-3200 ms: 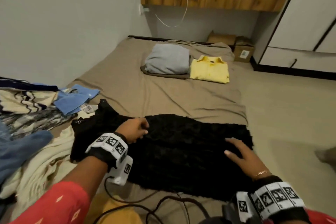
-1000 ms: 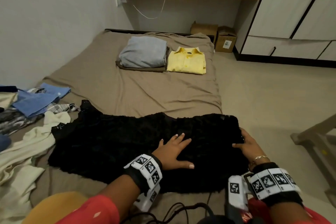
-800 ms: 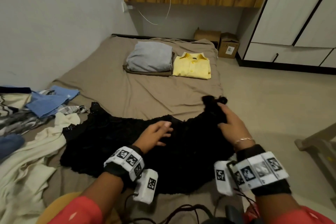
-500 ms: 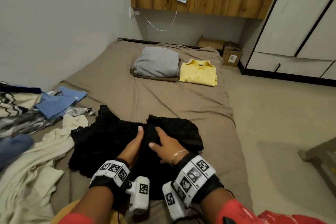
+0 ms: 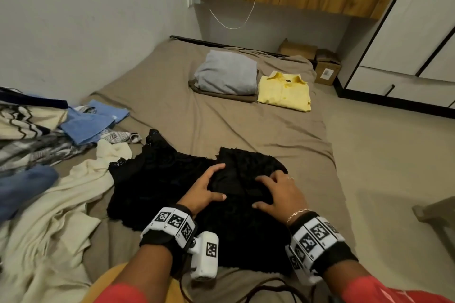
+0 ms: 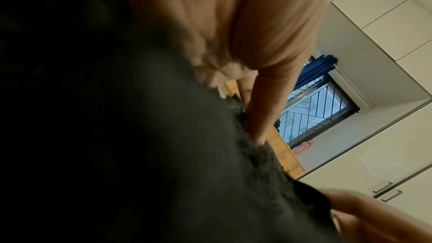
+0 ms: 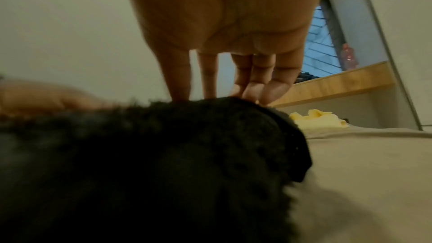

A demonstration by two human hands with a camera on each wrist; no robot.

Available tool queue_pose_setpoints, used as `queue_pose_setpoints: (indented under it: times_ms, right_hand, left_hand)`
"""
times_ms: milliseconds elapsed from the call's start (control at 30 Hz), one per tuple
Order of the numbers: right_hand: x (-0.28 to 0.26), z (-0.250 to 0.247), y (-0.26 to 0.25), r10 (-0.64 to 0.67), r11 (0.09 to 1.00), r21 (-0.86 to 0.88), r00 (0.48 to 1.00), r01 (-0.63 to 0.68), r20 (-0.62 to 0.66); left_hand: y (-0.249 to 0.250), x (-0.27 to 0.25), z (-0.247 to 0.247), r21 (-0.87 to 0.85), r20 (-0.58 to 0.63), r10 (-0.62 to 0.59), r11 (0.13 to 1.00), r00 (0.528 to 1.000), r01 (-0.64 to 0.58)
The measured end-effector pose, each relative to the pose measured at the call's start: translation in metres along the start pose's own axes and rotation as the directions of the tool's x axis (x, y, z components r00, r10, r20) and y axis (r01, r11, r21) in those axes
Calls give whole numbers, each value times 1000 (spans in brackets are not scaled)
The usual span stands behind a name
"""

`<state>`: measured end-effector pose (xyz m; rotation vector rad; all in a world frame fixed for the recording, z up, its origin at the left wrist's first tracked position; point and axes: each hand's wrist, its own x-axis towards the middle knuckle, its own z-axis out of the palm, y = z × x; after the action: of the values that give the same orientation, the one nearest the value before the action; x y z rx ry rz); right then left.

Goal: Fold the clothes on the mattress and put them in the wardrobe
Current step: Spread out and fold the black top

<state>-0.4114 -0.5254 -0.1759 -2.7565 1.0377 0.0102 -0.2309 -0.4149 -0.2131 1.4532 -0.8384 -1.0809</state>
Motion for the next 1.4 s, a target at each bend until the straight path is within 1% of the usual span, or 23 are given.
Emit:
queue_pose_setpoints:
  times_ms: [67,167,233,300,367,433,500,567,600,633,667,700,733,800,867,933,1000,1100,1167,1233,1300,1367,1400]
  right_hand:
    - [5,-2,-16,17,998,-66,1000,-19,-18]
    - [14,-11,-35,108,990,105,979,-91,-170]
    - [22,-12,-51,120,981,178,969,-81,-217]
    - [28,-5,-69,87,986,151,983,-63,-160]
    - [27,9,-84,21,996,88,1000,-19,-22]
    - [25,21,-87,-43,998,45,992,38,118]
    - [22,21,-78,-118,983,157,981,93,156]
    - [12,14,-58,-114,913,399,992,82,57]
    - [6,12,-43,-45,865,497,997,68,-58]
    - [0,14,-26,81,818,574,983,29,-165]
    - [-5,21,-7,225,761,648,948,-27,-225]
    - [-11,27,11,353,684,722,913,-102,-206]
    - [-16,36,24,437,597,780,891,-186,-122]
    - [-21,52,39,510,423,842,856,-335,84]
    - [-22,61,44,563,315,865,810,-392,162]
    - [-21,58,40,579,248,883,792,-397,194]
    - [-16,55,37,552,189,890,794,-416,254]
    - [-14,48,32,539,130,898,790,-420,292]
    - [-18,42,31,526,51,906,783,-420,334]
    - [-22,41,30,493,-21,900,779,-435,388]
    - [-21,42,29,440,-8,897,803,-443,401]
    - [-16,42,25,371,28,898,839,-439,398]
    - [-13,39,22,364,36,899,844,-436,394]
  left_hand:
    - [-1,0,-2,2,-5,10,1000,1000,-10]
    - [-1,-1,-2,26,7,25,999,1000,-25]
    - [1,-1,0,52,8,15,999,1000,-16]
    - [3,0,2,23,-41,-39,999,998,40]
    - [4,2,3,-60,-122,-109,993,986,103]
    - [0,5,1,-23,-162,-160,987,974,158]
    - [-6,8,2,19,-178,-124,991,976,129]
    - [-14,13,5,93,-213,-58,992,975,79]
    - [-16,15,6,134,-238,-45,988,970,79]
    - [-16,17,6,161,-262,-30,984,965,74]
    - [-15,18,6,180,-278,-15,981,960,67]
    - [-14,19,6,201,-286,3,978,958,57]
    - [-13,18,5,226,-289,13,973,957,55]
    - [-11,15,7,263,-300,17,962,954,66]
    - [-10,11,11,282,-304,20,957,953,70]
    - [-8,8,13,300,-295,51,953,954,42]
    - [-3,5,15,323,-267,126,946,956,-34]
    - [1,3,18,329,-158,206,933,966,-145]
    - [-3,5,19,369,-105,155,923,982,-106]
    - [-8,8,19,448,-122,73,894,990,-11]
    - [-10,9,21,527,-122,53,850,991,19]
    - [-8,7,26,577,-118,67,817,991,14]
    - [-7,6,27,586,-128,74,810,989,15]
